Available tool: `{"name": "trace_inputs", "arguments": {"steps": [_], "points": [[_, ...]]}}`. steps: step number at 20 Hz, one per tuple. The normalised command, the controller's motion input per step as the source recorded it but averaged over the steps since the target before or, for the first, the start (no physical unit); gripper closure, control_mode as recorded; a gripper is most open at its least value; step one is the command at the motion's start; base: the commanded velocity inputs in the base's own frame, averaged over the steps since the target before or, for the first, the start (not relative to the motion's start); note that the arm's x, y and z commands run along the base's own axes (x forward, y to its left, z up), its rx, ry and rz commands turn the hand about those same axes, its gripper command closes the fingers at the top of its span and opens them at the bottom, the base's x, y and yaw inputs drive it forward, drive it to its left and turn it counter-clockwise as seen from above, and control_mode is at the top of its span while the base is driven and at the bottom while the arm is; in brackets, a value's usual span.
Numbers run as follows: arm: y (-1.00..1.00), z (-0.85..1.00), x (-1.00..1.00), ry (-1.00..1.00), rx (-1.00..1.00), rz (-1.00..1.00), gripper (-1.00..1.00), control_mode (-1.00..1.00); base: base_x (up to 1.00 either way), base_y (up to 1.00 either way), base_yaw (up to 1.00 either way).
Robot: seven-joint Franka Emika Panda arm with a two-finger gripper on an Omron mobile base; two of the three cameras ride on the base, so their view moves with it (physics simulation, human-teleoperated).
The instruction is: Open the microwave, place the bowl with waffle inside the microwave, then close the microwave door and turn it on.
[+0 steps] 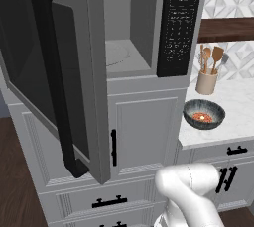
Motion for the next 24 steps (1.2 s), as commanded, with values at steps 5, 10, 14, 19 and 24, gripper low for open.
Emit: {"name": "trace_inputs", "arguments": {"steps": [5, 10, 14, 19, 24], "points": [[-0.3, -0.46, 0.75, 0.17, -0.08, -0.31, 1.0, -1.0, 0.0, 0.0, 0.0], [-0.41, -0.62, 0.36, 0.12, -0.04, -0.37, 1.0, -1.0, 0.0, 0.0, 0.0], [-0.47, -0.18, 0.41, 0.11, 0.0, -0.29, 1.0, -1.0, 0.0, 0.0, 0.0], [-0.38, -0.05, 0.43, 0.13, 0.0, -0.2, 1.0, -1.0, 0.0, 0.0, 0.0], [-0.15, -0.1, 0.03, 0.02, 0.0, -0.02, -1.0, -1.0, 0.0, 0.0, 0.0]]}}
